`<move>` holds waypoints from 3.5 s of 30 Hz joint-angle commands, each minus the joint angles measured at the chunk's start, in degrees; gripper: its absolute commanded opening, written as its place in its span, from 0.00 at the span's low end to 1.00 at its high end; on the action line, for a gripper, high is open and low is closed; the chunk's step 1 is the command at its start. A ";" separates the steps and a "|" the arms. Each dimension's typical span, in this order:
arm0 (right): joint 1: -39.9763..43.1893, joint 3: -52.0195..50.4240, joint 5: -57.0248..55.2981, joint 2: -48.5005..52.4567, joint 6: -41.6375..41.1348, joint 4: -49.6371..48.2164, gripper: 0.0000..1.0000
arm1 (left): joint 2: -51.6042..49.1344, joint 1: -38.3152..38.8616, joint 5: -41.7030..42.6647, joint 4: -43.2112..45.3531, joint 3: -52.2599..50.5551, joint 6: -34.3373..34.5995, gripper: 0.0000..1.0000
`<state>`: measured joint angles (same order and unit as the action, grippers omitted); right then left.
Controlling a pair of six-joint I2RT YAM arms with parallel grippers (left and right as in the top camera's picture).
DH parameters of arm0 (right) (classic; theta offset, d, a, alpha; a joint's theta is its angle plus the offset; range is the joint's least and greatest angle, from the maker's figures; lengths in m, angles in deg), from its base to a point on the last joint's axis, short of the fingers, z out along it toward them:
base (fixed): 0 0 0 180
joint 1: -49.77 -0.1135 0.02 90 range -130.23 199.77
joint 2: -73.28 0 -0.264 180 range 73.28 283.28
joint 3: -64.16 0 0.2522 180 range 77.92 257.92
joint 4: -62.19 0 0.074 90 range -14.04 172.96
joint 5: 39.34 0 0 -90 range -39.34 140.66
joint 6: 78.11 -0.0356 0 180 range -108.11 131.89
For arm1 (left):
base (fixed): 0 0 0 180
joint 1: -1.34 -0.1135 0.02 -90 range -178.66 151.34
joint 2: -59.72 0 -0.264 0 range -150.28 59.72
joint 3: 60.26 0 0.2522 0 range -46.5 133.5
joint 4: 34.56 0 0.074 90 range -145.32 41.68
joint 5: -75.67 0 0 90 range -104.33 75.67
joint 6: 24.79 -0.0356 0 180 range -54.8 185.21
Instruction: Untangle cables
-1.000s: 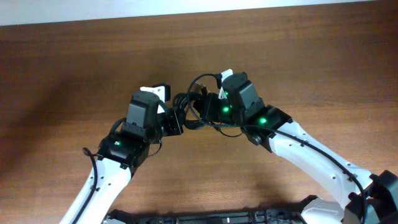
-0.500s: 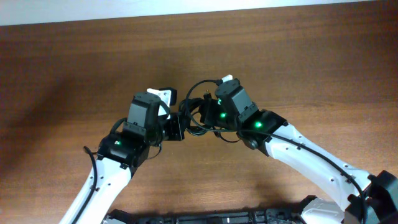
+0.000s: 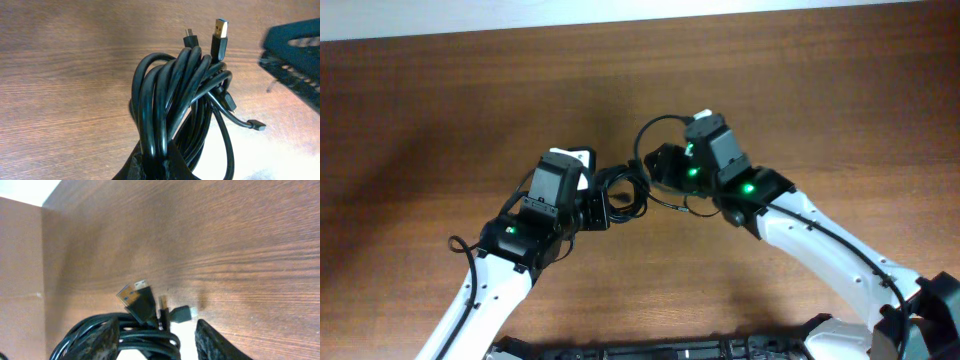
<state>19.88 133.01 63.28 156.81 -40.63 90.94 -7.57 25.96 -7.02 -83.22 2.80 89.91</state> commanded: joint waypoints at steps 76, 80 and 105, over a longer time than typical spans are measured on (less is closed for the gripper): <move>-0.02 2.89 16.22 -4.96 56.63 16.28 0.51 | 1.05 -14.58 22.88 6.56 -0.07 -15.63 0.00; -0.02 2.82 9.62 -6.97 61.77 17.94 0.50 | 1.05 -14.58 24.00 5.90 -0.07 -15.67 0.00; -0.09 3.87 36.00 -5.92 39.69 10.75 0.04 | 1.05 -14.51 26.58 6.58 -0.07 -16.24 0.00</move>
<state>19.79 135.44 93.64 152.06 5.62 105.45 -7.57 11.52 16.26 -76.97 2.40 74.59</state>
